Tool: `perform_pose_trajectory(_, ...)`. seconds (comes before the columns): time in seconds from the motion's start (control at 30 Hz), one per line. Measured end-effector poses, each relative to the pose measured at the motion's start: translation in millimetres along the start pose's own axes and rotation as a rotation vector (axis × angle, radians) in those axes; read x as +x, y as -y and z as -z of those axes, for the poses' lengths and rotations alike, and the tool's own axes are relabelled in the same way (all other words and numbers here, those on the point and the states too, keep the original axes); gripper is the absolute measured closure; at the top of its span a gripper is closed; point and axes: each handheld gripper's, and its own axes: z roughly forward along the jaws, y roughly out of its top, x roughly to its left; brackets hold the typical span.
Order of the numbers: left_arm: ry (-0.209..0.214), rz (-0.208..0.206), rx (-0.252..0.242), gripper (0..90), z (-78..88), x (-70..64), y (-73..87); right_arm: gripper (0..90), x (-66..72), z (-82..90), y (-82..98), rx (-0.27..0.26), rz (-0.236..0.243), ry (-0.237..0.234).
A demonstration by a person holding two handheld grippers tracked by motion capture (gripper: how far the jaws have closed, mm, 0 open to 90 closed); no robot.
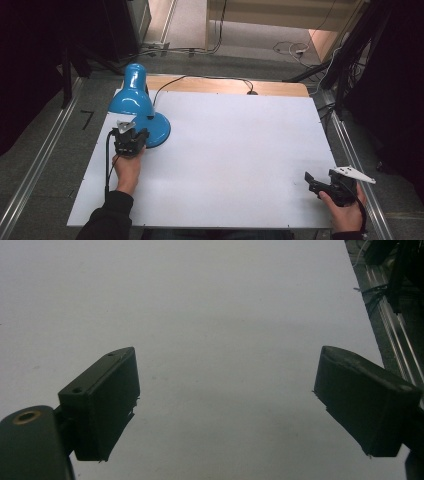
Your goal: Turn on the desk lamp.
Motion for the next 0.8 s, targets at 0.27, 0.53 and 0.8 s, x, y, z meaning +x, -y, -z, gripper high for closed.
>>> perform_pose_trajectory(0.27,-0.005,-0.014,-0.003,90.0,0.2,-0.8,0.6,9.7,-0.2,0.1,0.0,-0.002,0.001,0.001)
perform_pose_trajectory(0.53,-0.004,-0.02,-0.006,90.0,0.9,-1.5,1.4,9.7,0.1,-0.4,0.0,0.001,0.005,0.001)
perform_pose_trajectory(0.8,-0.007,-0.021,-0.008,90.0,0.9,-2.0,1.8,9.6,0.1,-1.0,0.1,0.005,0.001,-0.001)
